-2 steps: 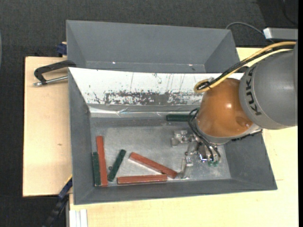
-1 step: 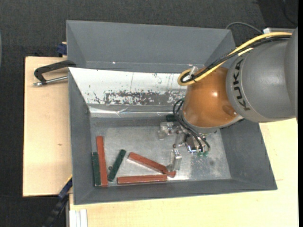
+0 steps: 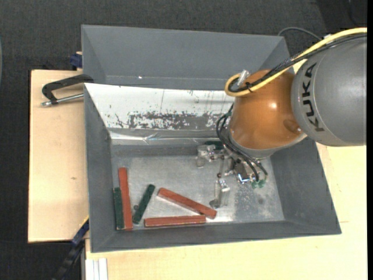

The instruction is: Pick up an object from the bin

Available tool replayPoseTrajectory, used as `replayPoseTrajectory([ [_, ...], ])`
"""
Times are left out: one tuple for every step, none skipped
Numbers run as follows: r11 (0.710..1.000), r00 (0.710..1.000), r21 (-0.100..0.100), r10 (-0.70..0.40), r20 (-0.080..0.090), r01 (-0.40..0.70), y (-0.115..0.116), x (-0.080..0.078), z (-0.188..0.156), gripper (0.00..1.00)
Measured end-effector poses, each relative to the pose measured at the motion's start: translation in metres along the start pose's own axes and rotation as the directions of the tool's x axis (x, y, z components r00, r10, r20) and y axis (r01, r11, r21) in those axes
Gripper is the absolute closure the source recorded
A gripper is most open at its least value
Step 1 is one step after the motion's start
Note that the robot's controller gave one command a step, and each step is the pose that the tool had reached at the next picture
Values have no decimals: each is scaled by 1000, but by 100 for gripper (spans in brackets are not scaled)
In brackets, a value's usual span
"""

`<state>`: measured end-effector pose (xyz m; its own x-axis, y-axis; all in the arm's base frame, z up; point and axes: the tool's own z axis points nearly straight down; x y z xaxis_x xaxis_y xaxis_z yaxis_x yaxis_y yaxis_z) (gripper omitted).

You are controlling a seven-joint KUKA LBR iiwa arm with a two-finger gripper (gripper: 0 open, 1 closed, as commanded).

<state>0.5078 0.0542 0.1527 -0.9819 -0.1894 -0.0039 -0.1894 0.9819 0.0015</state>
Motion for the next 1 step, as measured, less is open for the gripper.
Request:
replayPoseTrajectory([
  [1000, 1000, 1, 6, 6, -6, 25, -2, 49, 0],
])
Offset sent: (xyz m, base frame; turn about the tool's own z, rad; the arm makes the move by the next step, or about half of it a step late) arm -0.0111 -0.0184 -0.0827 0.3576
